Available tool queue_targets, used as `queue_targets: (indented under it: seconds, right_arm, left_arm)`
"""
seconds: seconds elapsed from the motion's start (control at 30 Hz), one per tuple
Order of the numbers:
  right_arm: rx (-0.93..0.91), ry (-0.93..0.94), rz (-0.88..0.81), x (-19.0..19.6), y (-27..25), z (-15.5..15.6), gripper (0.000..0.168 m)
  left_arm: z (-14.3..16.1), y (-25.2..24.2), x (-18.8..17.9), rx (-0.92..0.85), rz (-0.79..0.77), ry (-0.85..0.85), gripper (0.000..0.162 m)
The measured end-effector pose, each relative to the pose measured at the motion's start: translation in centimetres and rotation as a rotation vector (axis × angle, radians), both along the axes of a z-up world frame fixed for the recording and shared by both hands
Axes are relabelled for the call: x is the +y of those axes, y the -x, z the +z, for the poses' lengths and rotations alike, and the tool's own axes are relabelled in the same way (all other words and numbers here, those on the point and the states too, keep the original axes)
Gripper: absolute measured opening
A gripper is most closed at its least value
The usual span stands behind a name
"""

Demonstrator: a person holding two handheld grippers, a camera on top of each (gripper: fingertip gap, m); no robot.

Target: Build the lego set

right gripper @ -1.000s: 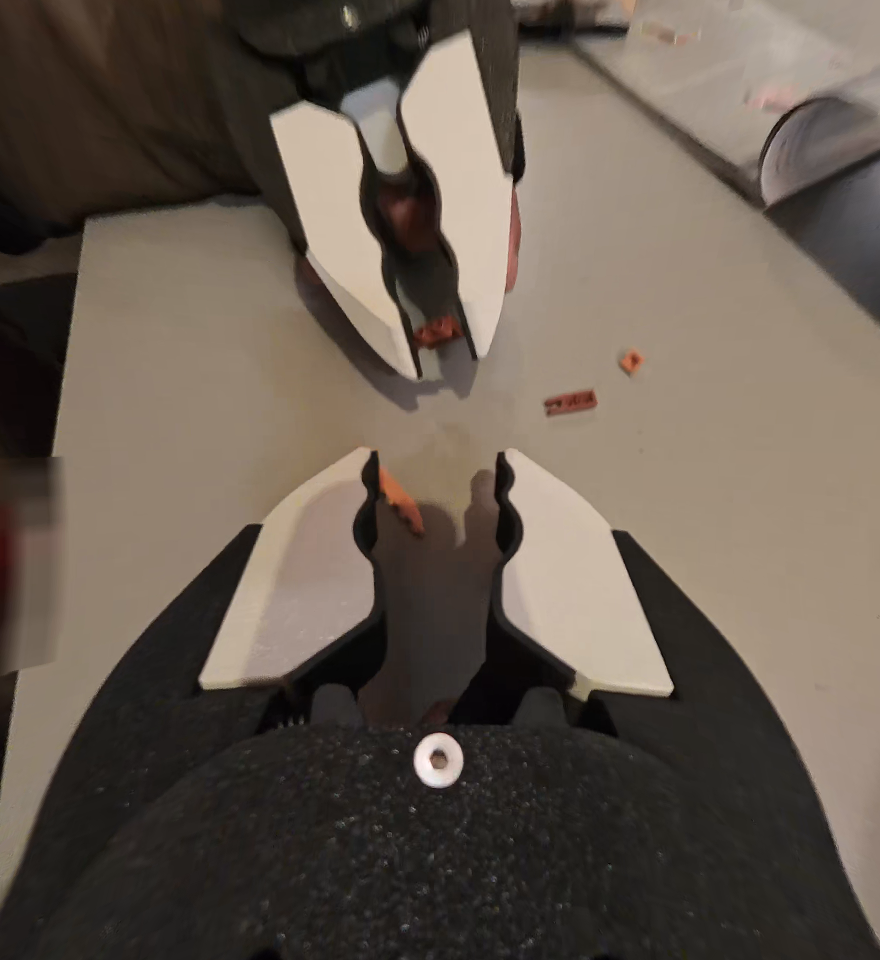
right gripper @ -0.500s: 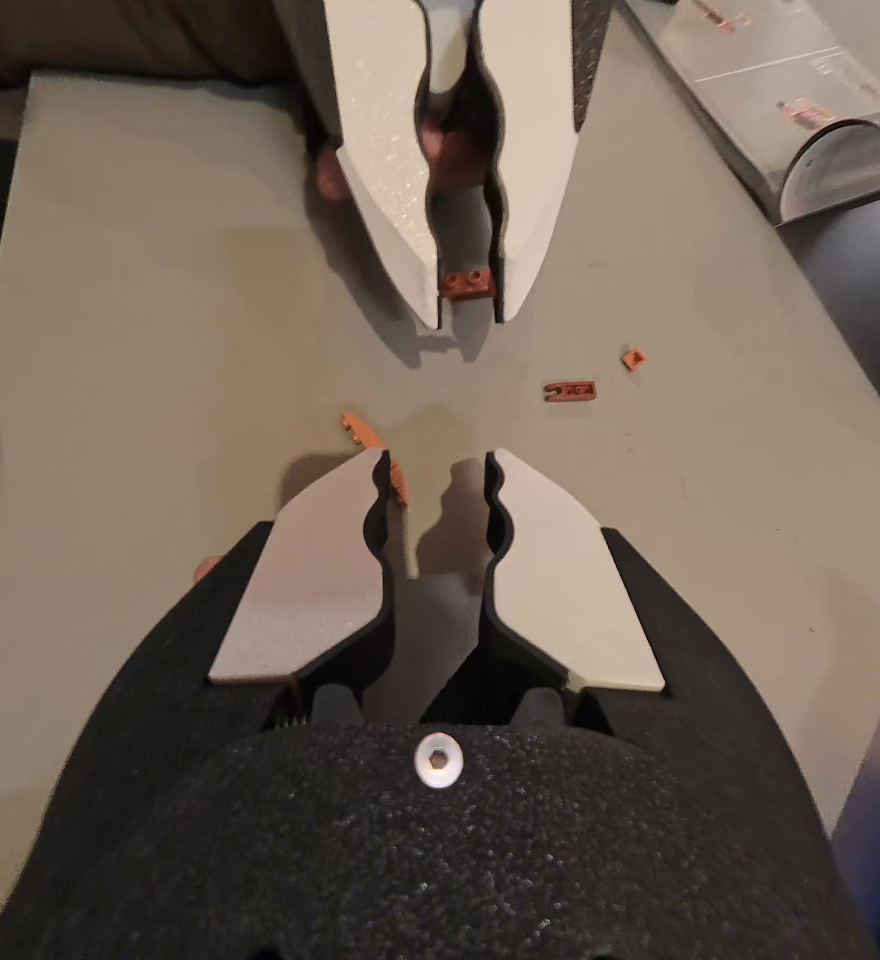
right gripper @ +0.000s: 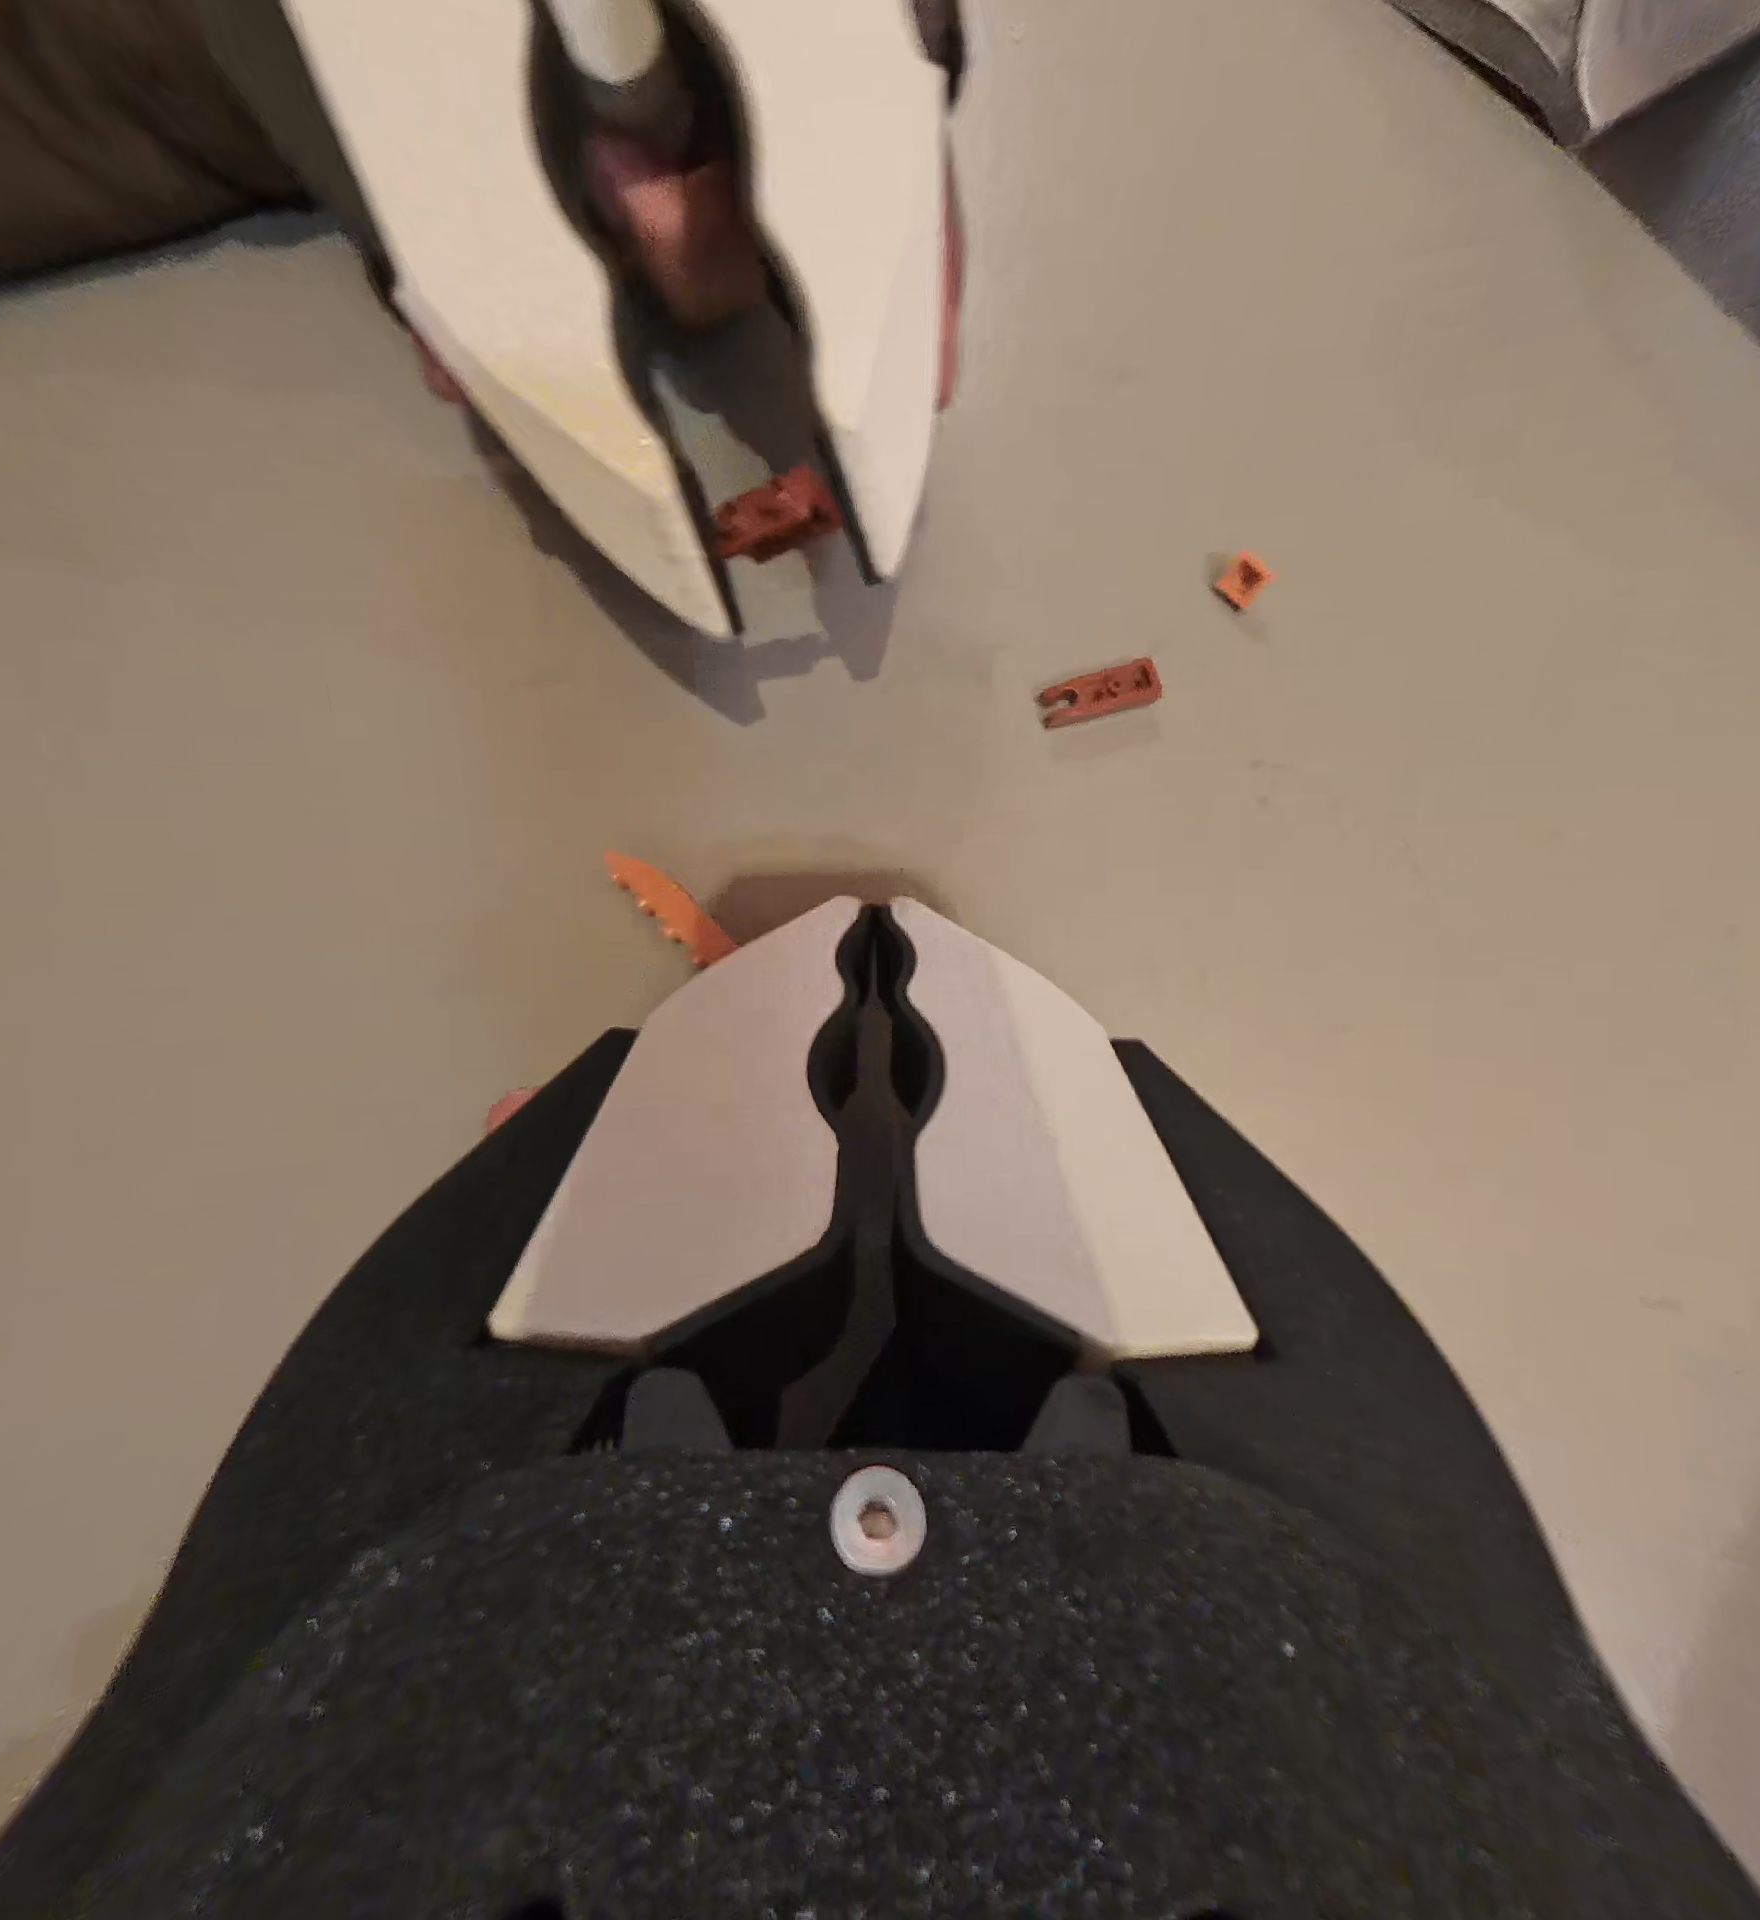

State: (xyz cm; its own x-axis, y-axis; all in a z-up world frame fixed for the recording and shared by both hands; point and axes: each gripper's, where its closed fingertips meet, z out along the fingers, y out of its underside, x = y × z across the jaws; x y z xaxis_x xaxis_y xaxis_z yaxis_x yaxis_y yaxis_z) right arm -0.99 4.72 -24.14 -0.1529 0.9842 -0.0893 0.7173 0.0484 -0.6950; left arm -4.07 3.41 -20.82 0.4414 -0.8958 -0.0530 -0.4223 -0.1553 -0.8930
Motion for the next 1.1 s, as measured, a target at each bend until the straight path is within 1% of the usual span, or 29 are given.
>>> queue_targets:
  seconds: [0.1, 0.17, 0.3, 0.37, 0.47, 0.53, 0.67, 0.8, 0.9, 0.97, 1.1]
  right_arm:
    - [-0.014, 0.046, -0.09, 1.2, 0.0, -0.2, 0.0]
    - [0.033, 0.043, -0.08, 1.4, 0.0, 0.4, 0.002]
    - [0.152, -0.053, 0.107, -0.3, -0.5, 2.2, 0.007]
    - [0.174, -0.093, 0.197, -1.5, -0.9, 2.5, 0.008]
    - [0.18, -0.183, 0.338, -3.1, -1.3, 2.3, 0.01]
    - [0.16, -0.259, 0.403, -3.6, -1.3, 1.8, 0.011]
    - [0.111, -0.312, 0.465, -3.9, -1.2, 0.8, 0.013]
    - [0.037, -0.333, 0.472, -3.4, -1.1, -0.4, 0.013]
    - [0.018, -0.302, 0.445, -3.0, -0.8, -0.3, 0.007]
    - [-0.002, -0.256, 0.419, -2.7, -0.6, -0.3, 0.007]
    - [-0.031, -0.123, 0.305, -1.5, -0.2, -0.3, 0.007]
  left_arm:
    - [0.0, 0.0, 0.0, 0.001, 0.002, -0.001, 0.02]
    - [0.0, 0.0, 0.1, 0.003, 0.005, 0.001, 0.02]
    - [-0.1, 0.0, 0.1, 0.008, 0.006, 0.0, 0.02]
    - [-0.1, 0.0, 0.1, 0.01, 0.006, 0.0, 0.02]
    - [-0.1, 0.0, 0.1, 0.008, 0.007, 0.001, 0.02]
    - [-0.1, 0.0, 0.1, 0.006, 0.008, 0.001, 0.02]
    - [-0.1, 0.0, 0.2, 0.004, 0.008, 0.0, 0.02]
    - [-0.1, 0.0, 0.2, 0.008, 0.008, -0.002, 0.02]
    - [-0.1, 0.0, 0.1, 0.01, 0.008, -0.004, 0.02]
    - [-0.1, 0.0, 0.1, 0.009, 0.009, -0.002, 0.02]
    - [-0.1, 0.0, 0.2, 0.007, 0.011, 0.0, 0.02]
